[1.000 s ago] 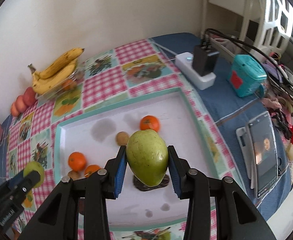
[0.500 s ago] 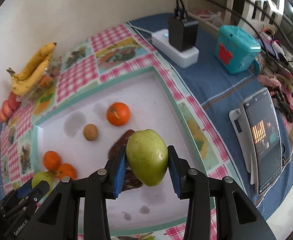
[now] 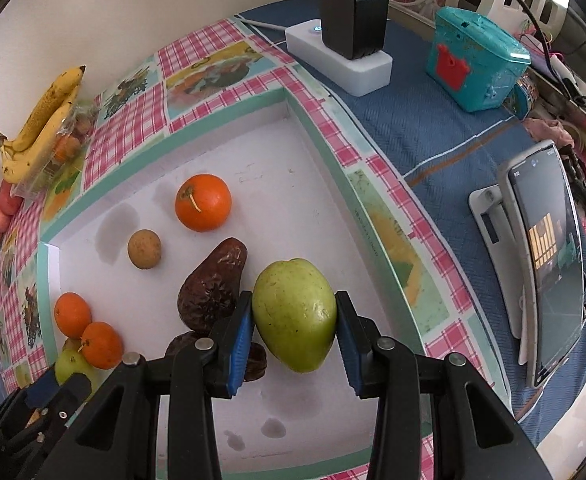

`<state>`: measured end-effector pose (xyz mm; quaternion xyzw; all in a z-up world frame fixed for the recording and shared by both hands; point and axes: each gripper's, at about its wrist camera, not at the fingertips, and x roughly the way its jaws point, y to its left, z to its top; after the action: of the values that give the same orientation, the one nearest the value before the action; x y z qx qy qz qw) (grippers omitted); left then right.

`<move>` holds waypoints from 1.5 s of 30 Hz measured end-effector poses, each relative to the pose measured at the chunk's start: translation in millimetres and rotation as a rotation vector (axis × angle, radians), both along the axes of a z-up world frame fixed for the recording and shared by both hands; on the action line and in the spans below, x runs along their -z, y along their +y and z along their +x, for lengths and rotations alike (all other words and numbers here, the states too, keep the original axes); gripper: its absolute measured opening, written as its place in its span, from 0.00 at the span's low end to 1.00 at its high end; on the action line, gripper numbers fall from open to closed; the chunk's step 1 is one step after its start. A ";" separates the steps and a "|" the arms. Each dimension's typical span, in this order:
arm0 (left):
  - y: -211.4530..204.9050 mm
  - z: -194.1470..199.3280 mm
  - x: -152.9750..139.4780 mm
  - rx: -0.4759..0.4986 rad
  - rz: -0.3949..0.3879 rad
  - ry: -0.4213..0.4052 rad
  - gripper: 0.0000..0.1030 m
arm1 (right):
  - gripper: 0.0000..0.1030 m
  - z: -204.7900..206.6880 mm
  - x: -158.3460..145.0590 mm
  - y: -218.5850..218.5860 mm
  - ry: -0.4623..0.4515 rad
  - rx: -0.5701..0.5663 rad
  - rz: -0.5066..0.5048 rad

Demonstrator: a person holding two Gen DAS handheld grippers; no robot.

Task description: Organize fruits

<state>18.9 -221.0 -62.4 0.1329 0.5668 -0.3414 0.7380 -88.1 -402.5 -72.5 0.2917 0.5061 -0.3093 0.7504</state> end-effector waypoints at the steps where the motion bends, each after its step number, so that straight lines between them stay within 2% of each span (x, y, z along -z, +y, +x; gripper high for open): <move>1: -0.5 0.1 -0.1 -0.001 0.001 0.000 0.47 | 0.40 0.1 0.3 0.0 0.001 0.000 0.000; 16: -1.6 -1.4 -8.0 0.016 -0.012 -0.012 0.48 | 0.40 -0.1 2.1 -0.9 0.005 0.008 0.012; 19: -1.0 -2.5 -13.2 0.021 -0.013 -0.023 0.52 | 0.41 -1.3 -0.3 -1.6 -0.005 0.020 0.012; 22: 3.4 -2.0 -20.0 0.013 -0.013 -0.042 0.56 | 0.45 -2.1 -5.4 0.1 -0.008 0.019 -0.002; 23: 5.6 -1.4 -22.3 0.006 -0.015 -0.049 0.59 | 0.50 -1.8 -7.1 1.0 -0.009 0.017 -0.006; 26: 16.3 3.7 -31.5 -0.031 -0.028 -0.070 0.67 | 0.54 -0.7 -13.4 4.8 -0.014 0.009 -0.026; 29: 27.6 10.6 -37.1 -0.075 -0.024 -0.097 0.76 | 0.68 1.1 -21.7 10.6 -0.016 0.004 -0.059; 31: 36.6 14.2 -39.1 -0.113 -0.012 -0.119 0.82 | 0.69 2.6 -29.2 16.6 -0.027 -0.007 -0.081; 35: 62.0 24.1 -40.9 -0.205 0.010 -0.159 1.00 | 0.81 5.6 -41.9 32.3 -0.054 -0.039 -0.119; 40: 95.4 31.2 -42.9 -0.306 0.002 -0.191 1.00 | 0.81 12.4 -51.3 62.7 -0.095 -0.107 -0.138; 45: 124.9 32.2 -45.0 -0.375 0.017 -0.214 1.00 | 0.81 22.4 -44.7 96.7 -0.109 -0.194 -0.121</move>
<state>51.0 -96.1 -17.4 0.0667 0.5026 -0.1773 0.8435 -65.7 -305.8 -27.8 0.2121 0.4710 -0.2490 0.8193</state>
